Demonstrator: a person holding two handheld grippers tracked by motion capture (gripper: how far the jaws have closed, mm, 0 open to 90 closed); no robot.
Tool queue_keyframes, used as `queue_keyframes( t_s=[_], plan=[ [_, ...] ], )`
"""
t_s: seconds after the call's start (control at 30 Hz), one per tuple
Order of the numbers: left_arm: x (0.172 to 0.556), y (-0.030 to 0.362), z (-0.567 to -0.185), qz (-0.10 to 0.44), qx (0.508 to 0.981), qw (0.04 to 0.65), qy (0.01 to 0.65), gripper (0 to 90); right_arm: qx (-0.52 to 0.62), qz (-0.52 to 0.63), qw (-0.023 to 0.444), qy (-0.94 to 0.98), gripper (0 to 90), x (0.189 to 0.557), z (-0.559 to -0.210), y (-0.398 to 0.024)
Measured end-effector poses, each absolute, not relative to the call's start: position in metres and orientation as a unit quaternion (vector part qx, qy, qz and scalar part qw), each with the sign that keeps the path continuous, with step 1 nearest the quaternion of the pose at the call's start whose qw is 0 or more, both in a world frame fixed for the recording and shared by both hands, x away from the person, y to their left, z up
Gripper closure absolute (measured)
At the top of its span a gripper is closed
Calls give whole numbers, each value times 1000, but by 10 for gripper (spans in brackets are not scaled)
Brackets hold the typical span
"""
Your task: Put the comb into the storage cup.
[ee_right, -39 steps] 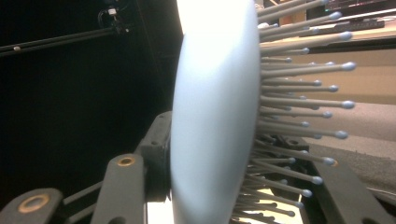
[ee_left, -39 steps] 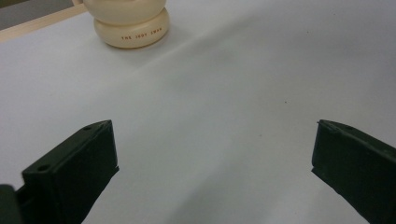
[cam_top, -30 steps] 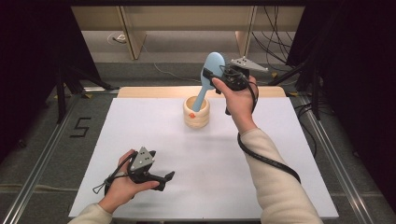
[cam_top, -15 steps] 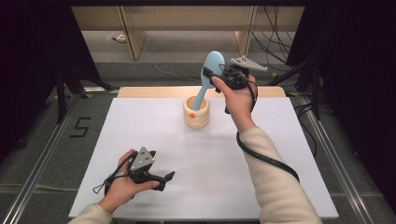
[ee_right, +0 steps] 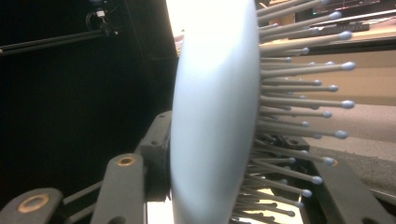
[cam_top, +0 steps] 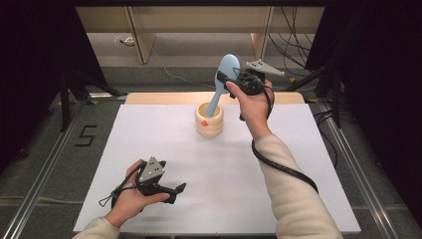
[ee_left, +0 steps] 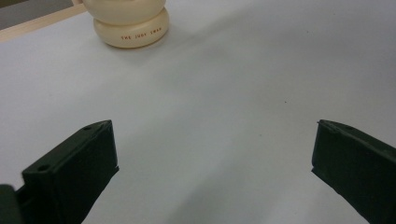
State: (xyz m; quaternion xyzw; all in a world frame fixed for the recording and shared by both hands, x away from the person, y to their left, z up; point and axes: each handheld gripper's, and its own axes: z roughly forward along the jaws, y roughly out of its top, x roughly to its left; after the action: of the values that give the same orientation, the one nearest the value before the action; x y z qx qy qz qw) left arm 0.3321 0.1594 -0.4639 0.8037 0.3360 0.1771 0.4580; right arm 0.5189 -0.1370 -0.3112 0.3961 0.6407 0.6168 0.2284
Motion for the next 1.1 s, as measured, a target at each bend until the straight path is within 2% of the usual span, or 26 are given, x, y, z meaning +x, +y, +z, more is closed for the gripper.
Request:
queue_keyframes(
  t_s=[1.1],
  plan=[
    [332, 159, -464, 175, 803, 459, 337, 0, 401, 614, 251, 632, 517, 528, -316, -135]
  ],
)
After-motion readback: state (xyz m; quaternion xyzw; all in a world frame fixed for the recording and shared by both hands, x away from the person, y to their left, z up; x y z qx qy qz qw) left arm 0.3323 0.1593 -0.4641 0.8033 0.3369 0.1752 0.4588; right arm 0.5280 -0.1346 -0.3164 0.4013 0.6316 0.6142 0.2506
